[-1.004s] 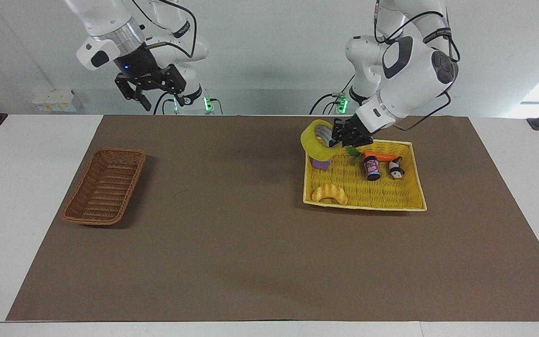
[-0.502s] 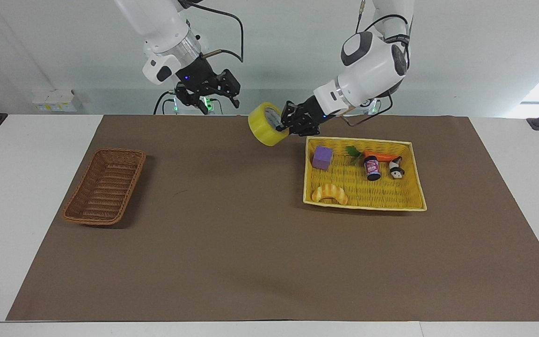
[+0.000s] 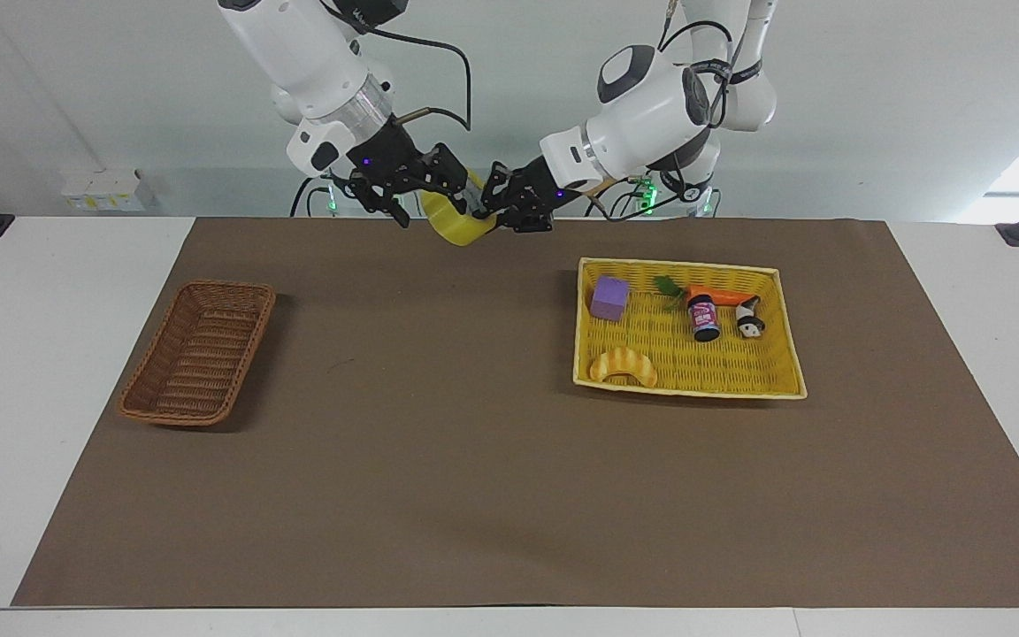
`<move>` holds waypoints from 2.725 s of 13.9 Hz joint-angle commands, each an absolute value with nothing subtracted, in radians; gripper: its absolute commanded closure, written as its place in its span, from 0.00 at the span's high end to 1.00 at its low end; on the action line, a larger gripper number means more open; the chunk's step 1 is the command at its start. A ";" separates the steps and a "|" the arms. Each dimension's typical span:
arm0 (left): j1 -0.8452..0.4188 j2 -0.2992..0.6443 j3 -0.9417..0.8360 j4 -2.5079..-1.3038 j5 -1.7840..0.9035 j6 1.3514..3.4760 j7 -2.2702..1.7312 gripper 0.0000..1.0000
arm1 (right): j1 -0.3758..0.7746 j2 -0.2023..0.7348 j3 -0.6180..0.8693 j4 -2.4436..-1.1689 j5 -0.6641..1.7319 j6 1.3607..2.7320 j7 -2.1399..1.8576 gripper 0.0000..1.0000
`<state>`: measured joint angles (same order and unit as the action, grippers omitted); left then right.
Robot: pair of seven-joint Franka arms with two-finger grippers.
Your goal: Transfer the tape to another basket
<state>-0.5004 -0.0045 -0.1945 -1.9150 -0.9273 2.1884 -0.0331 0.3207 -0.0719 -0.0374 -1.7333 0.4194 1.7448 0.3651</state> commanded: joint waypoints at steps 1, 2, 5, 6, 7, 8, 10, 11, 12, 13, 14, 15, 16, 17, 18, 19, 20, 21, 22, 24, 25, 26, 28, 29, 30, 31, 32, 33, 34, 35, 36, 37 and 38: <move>-0.544 -0.043 -0.186 -1.944 -0.982 2.252 -0.038 0.00 | 0.324 -0.113 -0.041 -1.795 0.445 1.760 0.339 1.00; -0.555 -0.043 -0.192 -1.944 -1.005 2.273 -0.037 0.00 | 0.324 -0.117 -0.041 -1.802 0.445 1.756 0.316 1.00; -0.561 -0.040 -0.221 -1.944 -1.058 2.408 -0.040 0.00 | 0.322 -0.118 -0.043 -1.804 0.445 1.734 0.305 0.82; -0.563 -0.038 -0.225 -1.944 -1.061 2.433 -0.041 0.00 | 0.321 -0.118 -0.043 -1.804 0.443 1.729 0.305 0.82; -0.563 -0.040 -0.225 -1.948 -1.062 2.440 -0.051 0.00 | 0.315 -0.117 -0.043 -1.802 0.445 1.727 0.307 0.82; -0.563 -0.040 -0.225 -1.951 -1.062 2.447 -0.061 0.00 | 0.311 -0.114 -0.043 -1.795 0.445 1.727 0.307 0.82; -0.563 -0.043 -0.225 -1.959 -1.060 2.459 -0.093 0.00 | 0.304 -0.104 -0.049 -1.783 0.446 1.709 0.279 0.79; -0.563 -0.043 -0.225 -1.959 -1.060 2.459 -0.112 0.00 | 0.302 -0.104 -0.055 -1.781 0.446 1.698 0.234 0.65; -0.568 -0.048 -0.227 -1.965 -1.060 2.470 -0.126 0.00 | 0.292 -0.104 -0.058 -1.781 0.446 1.687 0.192 0.43; -0.587 -0.052 -0.227 -1.977 -1.061 2.509 -0.142 0.00 | 0.279 -0.106 -0.057 -1.781 0.446 1.672 0.180 0.12; -0.600 -0.057 -0.227 -1.985 -1.060 2.545 -0.176 0.00 | 0.276 -0.104 -0.057 -1.781 0.446 1.664 0.178 0.00; -0.607 -0.057 -0.227 -1.985 -1.060 2.560 -0.207 0.00 | 0.273 -0.104 -0.057 -1.781 0.446 1.664 0.178 0.00; -0.607 -0.057 -0.227 -1.986 -1.060 2.562 -0.215 0.00 | 0.272 -0.104 -0.057 -1.781 0.446 1.664 0.178 0.00; -0.606 -0.058 -0.227 -1.988 -1.060 2.553 -0.215 0.00 | 0.272 -0.106 -0.057 -1.781 0.446 1.664 0.179 0.00; -0.606 -0.058 -0.226 -1.993 -1.060 2.550 -0.216 0.00 | 0.272 -0.106 -0.057 -1.781 0.446 1.664 0.181 0.00; -0.604 -0.060 -0.225 -1.993 -1.060 2.548 -0.218 0.12 | 0.272 -0.106 -0.057 -1.781 0.446 1.664 0.183 0.00; -0.606 -0.060 -0.225 -1.993 -1.060 2.548 -0.218 0.99 | 0.272 -0.106 -0.057 -1.781 0.446 1.664 0.184 0.00; -0.606 -0.063 -0.227 -1.994 -1.060 2.548 -0.224 1.00 | 0.272 -0.106 -0.057 -1.781 0.446 1.664 0.186 0.00; -0.606 -0.063 -0.227 -1.994 -1.060 2.548 -0.239 1.00 | 0.272 -0.106 -0.057 -1.781 0.446 1.664 0.187 0.00; -0.600 -0.077 -0.225 -1.997 -1.060 2.536 -0.247 1.00 | 0.272 -0.106 -0.057 -1.782 0.446 1.664 0.187 0.00; -0.592 -0.099 -0.224 -2.017 -1.060 2.492 -0.247 1.00 | 0.273 -0.106 -0.057 -1.782 0.446 1.664 0.187 0.00; -0.577 -0.119 -0.222 -2.032 -1.060 2.449 -0.245 1.00 | 0.273 -0.106 -0.057 -1.782 0.446 1.664 0.187 0.00; -0.558 -0.175 -0.221 -2.097 -1.058 2.389 -0.242 1.00 | 0.273 -0.107 -0.057 -1.782 0.446 1.664 0.189 0.00; -0.536 -0.192 -0.219 -2.126 -1.055 2.382 -0.239 1.00 | 0.273 -0.107 -0.057 -1.782 0.446 1.664 0.189 0.00; -0.513 -0.204 -0.219 -2.141 -1.051 2.363 -0.236 1.00 | 0.273 -0.107 -0.057 -1.782 0.446 1.664 0.190 0.00; -0.494 -0.206 -0.218 -2.146 -1.048 2.330 -0.236 1.00 | 0.273 -0.107 -0.057 -1.782 0.446 1.664 0.190 0.00; -0.461 -0.206 -0.218 -2.146 -1.045 2.295 -0.235 1.00 | 0.273 -0.107 -0.057 -1.782 0.446 1.663 0.190 0.00; -0.428 -0.204 -0.218 -2.146 -1.019 2.264 -0.236 1.00 | 0.273 -0.110 -0.057 -1.784 0.446 1.660 0.192 0.00; -0.399 -0.204 -0.219 -2.146 -0.978 2.240 -0.235 1.00 | 0.273 -0.110 -0.057 -1.784 0.446 1.645 0.193 0.00; -0.364 -0.201 -0.219 -2.145 -0.945 2.209 -0.233 1.00 | 0.273 -0.110 -0.057 -1.783 0.446 1.638 0.192 0.00; -0.330 -0.199 -0.219 -2.143 -0.921 2.180 -0.233 1.00 | 0.273 -0.110 -0.057 -1.782 0.446 1.638 0.193 0.00; -0.293 -0.196 -0.219 -2.141 -0.901 2.151 -0.233 1.00 | 0.272 -0.110 -0.057 -1.782 0.446 1.637 0.193 0.00; -0.247 -0.192 -0.219 -2.137 -0.875 2.119 -0.233 1.00 | 0.270 -0.110 -0.057 -1.782 0.446 1.637 0.186 0.00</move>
<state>-0.3222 -0.1741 -0.2118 -2.1219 -0.9174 2.1797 -0.2382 0.2815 -0.0906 -0.0587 -1.7746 0.4454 1.6513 0.2030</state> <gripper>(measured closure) 0.000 0.401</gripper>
